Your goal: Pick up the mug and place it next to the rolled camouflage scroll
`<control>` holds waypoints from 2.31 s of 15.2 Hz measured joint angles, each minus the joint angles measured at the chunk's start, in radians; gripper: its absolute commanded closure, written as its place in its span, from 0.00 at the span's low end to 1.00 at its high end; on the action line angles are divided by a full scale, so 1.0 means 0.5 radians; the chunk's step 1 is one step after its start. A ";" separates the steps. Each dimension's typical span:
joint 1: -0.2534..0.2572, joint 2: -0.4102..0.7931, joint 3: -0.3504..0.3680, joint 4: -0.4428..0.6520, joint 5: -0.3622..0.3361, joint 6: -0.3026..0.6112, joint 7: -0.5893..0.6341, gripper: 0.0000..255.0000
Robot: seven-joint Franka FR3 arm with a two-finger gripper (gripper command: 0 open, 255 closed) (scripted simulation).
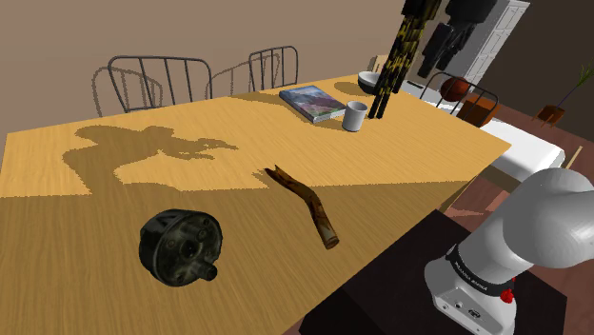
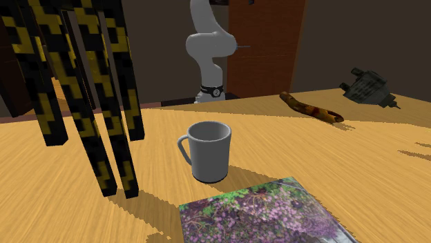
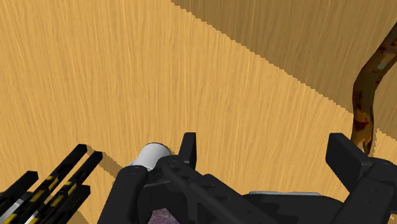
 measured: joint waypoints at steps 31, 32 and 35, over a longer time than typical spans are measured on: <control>-0.132 2.004 -0.358 0.794 0.147 1.060 -0.457 0.00; -0.143 2.071 -0.357 0.834 0.162 1.081 -0.470 0.00; -0.159 2.145 -0.356 0.859 0.179 1.125 -0.489 0.00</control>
